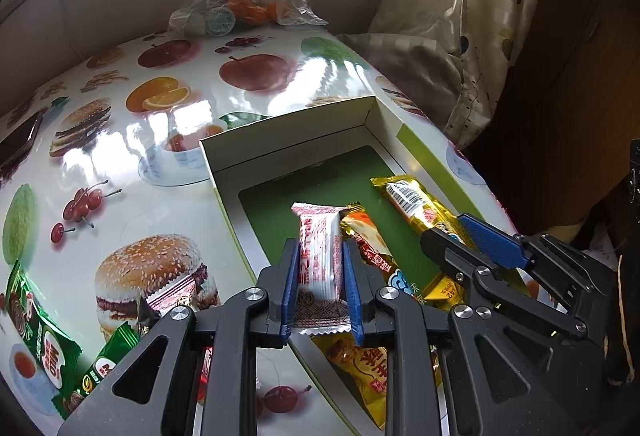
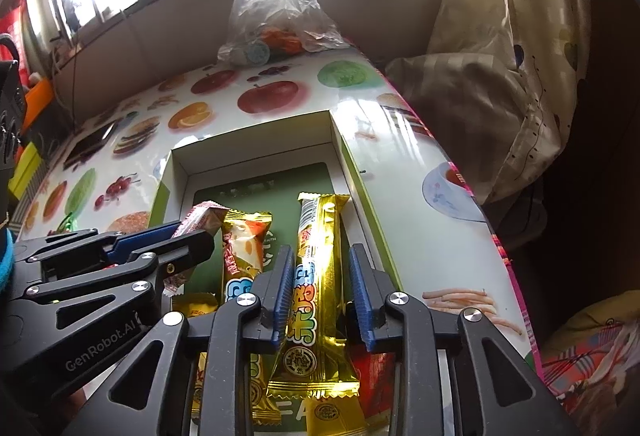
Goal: Organize snacks
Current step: 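Lower the gold bar into the box with the right gripper while the left releases the wafer packet, then withdraw both open grippers from the box back toward the green Milo packs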
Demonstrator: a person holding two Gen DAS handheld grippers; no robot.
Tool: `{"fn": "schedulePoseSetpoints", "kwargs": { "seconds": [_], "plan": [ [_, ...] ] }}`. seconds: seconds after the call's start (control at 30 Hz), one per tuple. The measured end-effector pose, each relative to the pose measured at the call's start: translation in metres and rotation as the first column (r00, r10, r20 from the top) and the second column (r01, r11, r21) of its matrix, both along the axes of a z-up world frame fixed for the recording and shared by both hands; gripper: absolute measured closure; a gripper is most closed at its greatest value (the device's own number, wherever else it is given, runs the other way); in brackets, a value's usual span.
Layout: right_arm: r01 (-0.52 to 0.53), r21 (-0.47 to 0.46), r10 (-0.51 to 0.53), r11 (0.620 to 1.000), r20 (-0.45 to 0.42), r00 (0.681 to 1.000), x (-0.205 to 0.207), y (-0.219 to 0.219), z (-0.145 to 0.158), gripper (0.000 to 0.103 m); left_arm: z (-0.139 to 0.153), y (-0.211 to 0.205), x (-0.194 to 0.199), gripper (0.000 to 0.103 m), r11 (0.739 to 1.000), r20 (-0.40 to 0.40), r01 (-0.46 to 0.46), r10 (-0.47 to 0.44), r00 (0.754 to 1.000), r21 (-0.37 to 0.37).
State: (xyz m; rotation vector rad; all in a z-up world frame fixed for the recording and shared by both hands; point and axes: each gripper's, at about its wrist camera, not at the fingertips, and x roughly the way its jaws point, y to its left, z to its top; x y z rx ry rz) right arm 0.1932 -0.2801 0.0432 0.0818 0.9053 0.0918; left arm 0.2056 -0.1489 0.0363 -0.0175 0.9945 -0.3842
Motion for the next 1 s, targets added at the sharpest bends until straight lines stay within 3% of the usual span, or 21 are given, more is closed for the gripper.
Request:
{"fn": "schedulePoseSetpoints", "kwargs": {
  "seconds": [0.17, 0.5, 1.0],
  "plan": [
    [0.018, 0.012, -0.018, 1.0, 0.004, 1.0, -0.003, -0.003, 0.002, 0.069, 0.005, 0.002, -0.004, 0.067, 1.0, 0.013, -0.001, 0.001, 1.0, -0.004],
    [0.041, 0.021, -0.042, 0.999, 0.01, 0.999, -0.011, -0.001, 0.009, 0.065, 0.016, 0.012, -0.015, 0.067, 1.0, 0.039, -0.01, 0.011, 0.999, -0.009],
    [0.051, 0.026, -0.053, 0.998, 0.059, 0.997, -0.03, 0.01, 0.029, 0.064, 0.039, 0.037, -0.043, 0.067, 0.999, 0.138, -0.048, 0.047, 0.989, 0.007]
  ]
}}
